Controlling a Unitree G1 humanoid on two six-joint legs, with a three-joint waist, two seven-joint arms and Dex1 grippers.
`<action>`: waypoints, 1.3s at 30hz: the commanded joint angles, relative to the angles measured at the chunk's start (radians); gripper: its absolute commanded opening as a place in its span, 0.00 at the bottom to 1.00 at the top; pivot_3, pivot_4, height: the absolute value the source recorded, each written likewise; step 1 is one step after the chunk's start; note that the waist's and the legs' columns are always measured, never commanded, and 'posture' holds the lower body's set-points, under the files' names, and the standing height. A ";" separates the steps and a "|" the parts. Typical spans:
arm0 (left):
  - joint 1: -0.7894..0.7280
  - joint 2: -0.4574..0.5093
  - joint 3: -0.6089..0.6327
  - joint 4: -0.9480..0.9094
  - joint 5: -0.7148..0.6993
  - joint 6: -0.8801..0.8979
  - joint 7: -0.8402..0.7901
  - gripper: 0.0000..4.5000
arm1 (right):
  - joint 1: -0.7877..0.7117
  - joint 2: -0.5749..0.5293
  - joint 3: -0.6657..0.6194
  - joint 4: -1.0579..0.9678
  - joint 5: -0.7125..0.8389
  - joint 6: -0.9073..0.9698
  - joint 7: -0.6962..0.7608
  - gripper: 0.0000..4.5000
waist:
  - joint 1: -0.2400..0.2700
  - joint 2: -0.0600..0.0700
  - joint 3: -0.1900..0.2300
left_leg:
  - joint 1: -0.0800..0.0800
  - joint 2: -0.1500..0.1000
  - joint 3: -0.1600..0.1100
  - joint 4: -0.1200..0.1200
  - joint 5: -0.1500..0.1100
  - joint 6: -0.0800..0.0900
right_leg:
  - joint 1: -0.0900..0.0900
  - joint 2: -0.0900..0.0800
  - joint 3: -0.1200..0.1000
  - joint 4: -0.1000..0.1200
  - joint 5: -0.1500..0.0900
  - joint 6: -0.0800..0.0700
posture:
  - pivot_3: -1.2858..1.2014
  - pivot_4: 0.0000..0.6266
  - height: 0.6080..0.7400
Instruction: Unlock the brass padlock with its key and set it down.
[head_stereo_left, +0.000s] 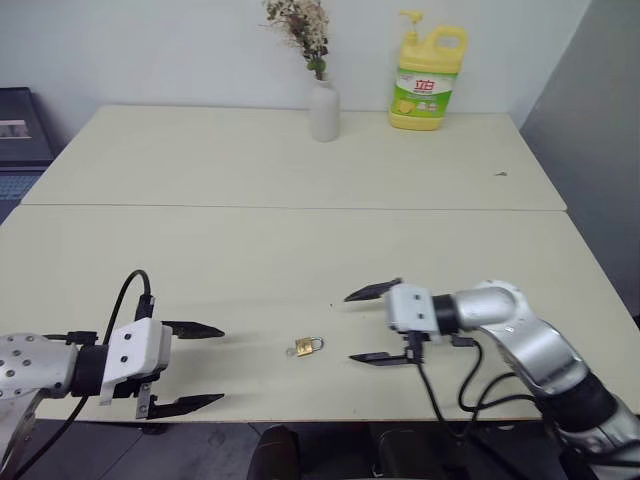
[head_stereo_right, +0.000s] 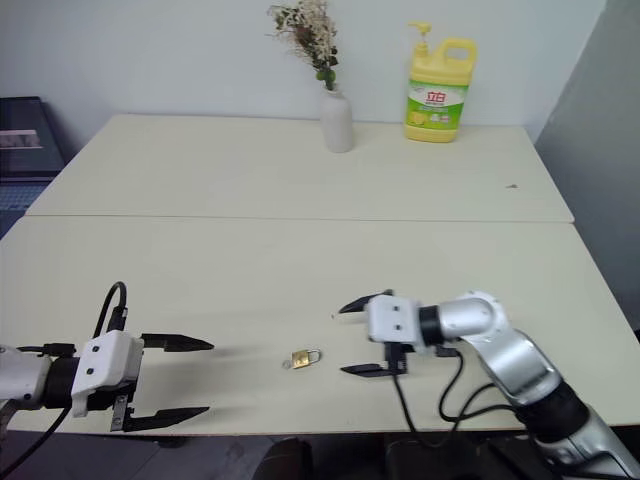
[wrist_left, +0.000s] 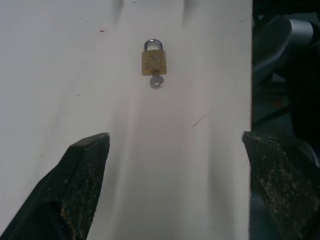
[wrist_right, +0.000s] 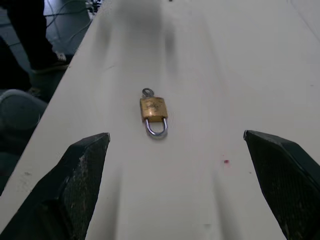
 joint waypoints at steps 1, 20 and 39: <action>0.034 0.016 0.045 0.005 0.011 -0.035 -0.031 0.99 | -0.063 0.068 0.081 0.052 -0.040 0.059 0.000 1.00 | -0.002 0.000 0.000 | 0.000 0.000 0.000 0.000 0.000 0.000 | 0.000 0.000 0.000 0.000 0.000 -0.001 | 0.52 0.24 1.00; 0.001 0.017 0.007 0.004 0.015 -0.036 -0.001 0.99 | -0.108 0.215 0.167 0.195 -0.130 0.239 -0.050 1.00 | 0.001 -0.001 -0.001 | -0.001 0.000 0.000 0.000 0.000 0.000 | -0.002 0.000 -0.001 0.001 -0.001 -0.001 | 0.52 0.24 1.00; -0.036 0.020 -0.016 0.006 0.026 -0.031 -0.005 0.99 | -0.117 0.282 0.198 0.278 -0.174 0.160 -0.080 1.00 | -0.005 -0.002 -0.001 | 0.000 0.000 0.000 0.000 0.000 0.000 | -0.005 0.001 0.000 0.010 -0.003 -0.004 | 0.52 0.24 1.00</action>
